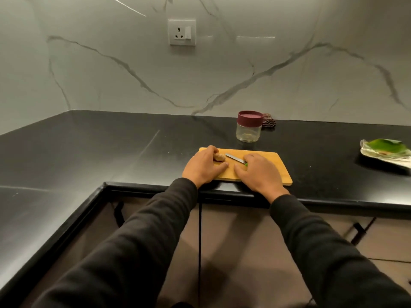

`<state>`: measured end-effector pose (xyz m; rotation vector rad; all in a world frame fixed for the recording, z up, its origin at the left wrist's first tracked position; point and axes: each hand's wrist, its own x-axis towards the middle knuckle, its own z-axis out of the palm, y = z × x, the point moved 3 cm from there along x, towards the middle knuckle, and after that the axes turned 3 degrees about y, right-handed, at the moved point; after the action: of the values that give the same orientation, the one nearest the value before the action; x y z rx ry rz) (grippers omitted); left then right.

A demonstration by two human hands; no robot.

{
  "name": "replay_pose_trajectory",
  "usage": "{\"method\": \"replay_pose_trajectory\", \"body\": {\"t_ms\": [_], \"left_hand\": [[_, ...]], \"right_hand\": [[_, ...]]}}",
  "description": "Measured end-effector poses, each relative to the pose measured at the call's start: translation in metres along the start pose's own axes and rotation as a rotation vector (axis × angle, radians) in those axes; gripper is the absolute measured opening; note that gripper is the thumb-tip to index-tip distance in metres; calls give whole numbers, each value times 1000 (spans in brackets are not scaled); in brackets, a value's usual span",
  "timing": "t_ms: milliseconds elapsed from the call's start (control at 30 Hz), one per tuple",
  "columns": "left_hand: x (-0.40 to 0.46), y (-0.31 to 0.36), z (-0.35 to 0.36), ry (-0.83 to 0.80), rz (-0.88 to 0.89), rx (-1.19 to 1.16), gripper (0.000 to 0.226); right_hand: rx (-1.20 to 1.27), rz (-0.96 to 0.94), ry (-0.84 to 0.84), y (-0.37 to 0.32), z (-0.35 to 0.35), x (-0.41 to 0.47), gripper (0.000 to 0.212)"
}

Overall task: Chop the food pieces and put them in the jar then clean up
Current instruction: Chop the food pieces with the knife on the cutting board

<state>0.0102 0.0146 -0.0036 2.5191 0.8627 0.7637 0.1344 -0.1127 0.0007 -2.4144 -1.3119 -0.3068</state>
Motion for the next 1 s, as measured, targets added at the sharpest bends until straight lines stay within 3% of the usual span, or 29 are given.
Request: {"method": "replay_pose_trajectory", "body": {"t_ms": [233,700,1000], "left_hand": [[-1,-3,-2,49,15,-32,46],[-32,4,-6,171,69,-113,54],[-27,-6,-3,170,81,-253,23]], "right_hand": [[13,2,7,1,0,2,49],[71,-66,8,7,-7,-18,53],[274,-74,92,12,-9,-13,23]]}}
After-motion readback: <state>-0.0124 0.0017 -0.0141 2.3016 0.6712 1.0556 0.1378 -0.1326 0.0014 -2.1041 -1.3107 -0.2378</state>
